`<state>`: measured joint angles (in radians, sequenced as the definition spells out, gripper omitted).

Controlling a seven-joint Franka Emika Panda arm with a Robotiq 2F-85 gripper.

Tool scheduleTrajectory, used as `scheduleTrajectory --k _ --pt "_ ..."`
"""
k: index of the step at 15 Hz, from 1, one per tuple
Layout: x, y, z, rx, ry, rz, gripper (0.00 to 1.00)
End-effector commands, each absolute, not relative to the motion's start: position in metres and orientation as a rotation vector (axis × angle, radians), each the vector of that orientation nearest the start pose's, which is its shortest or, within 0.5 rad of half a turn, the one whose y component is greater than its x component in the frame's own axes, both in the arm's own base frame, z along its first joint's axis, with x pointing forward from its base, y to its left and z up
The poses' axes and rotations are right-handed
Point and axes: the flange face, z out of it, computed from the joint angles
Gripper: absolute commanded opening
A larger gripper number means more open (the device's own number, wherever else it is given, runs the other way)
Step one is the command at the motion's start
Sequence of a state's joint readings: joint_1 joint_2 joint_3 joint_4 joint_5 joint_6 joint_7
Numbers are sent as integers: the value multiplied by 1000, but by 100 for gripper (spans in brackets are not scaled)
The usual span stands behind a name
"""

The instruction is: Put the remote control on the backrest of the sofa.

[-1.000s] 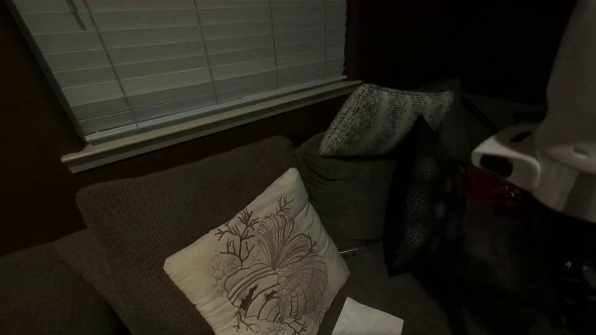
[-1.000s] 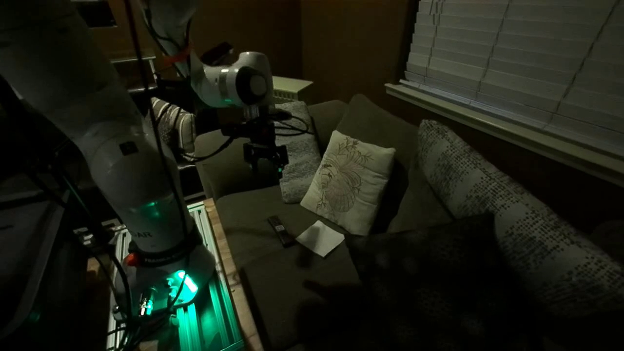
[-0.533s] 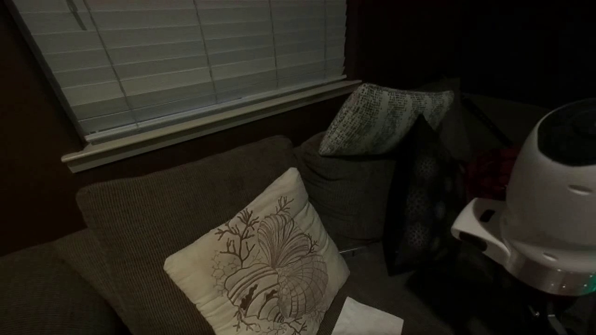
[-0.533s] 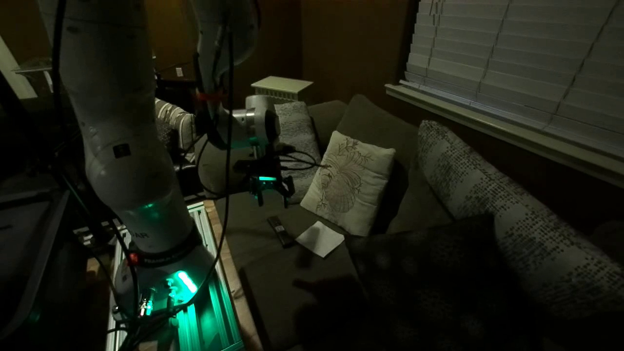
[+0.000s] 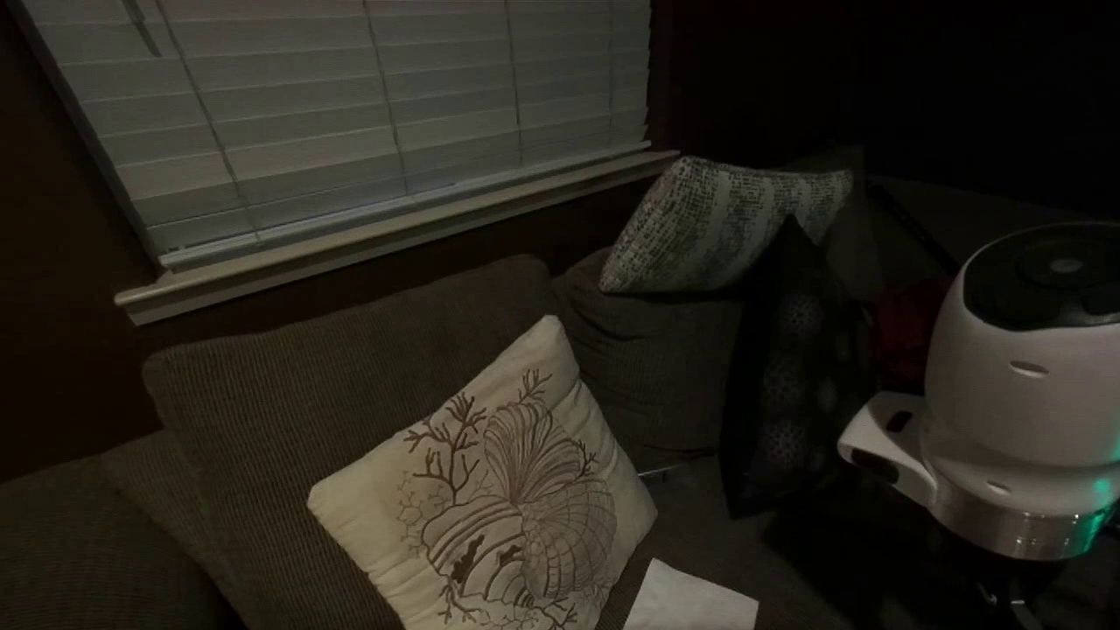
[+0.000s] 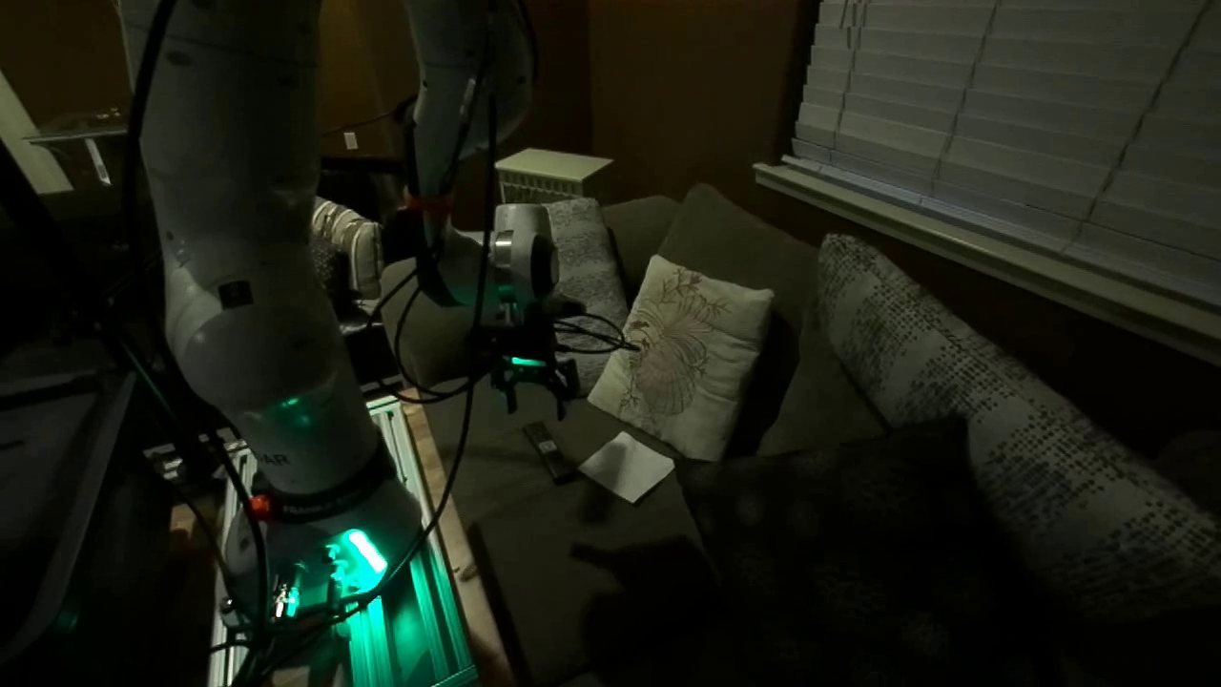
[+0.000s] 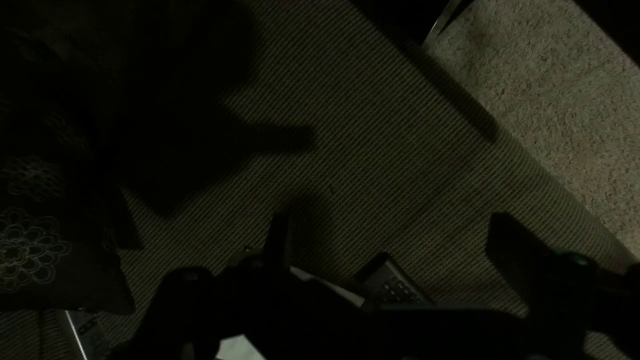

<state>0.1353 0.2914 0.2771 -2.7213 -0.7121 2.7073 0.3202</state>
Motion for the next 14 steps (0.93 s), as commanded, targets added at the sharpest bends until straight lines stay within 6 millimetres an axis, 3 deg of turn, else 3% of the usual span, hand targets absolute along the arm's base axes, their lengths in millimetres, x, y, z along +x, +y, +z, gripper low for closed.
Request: scheduleTrajectory --k 1,4,6,8,11,12,13,14 --pt "323 170 104 -3086 -1348 282 100" --pt "349 158 66 -3097 -1507 305 100" --pt "363 161 36 -3036 -1564 302 100" --pt "368 184 7 -2932 -1634 292 100" --pt "369 236 -34 -2732 -1754 260 100" --pt "374 239 -38 -2697 -1765 245 100" --pt "363 222 -15 -2780 -1724 274 100" --pt "364 233 -26 -2745 -1745 270 100"
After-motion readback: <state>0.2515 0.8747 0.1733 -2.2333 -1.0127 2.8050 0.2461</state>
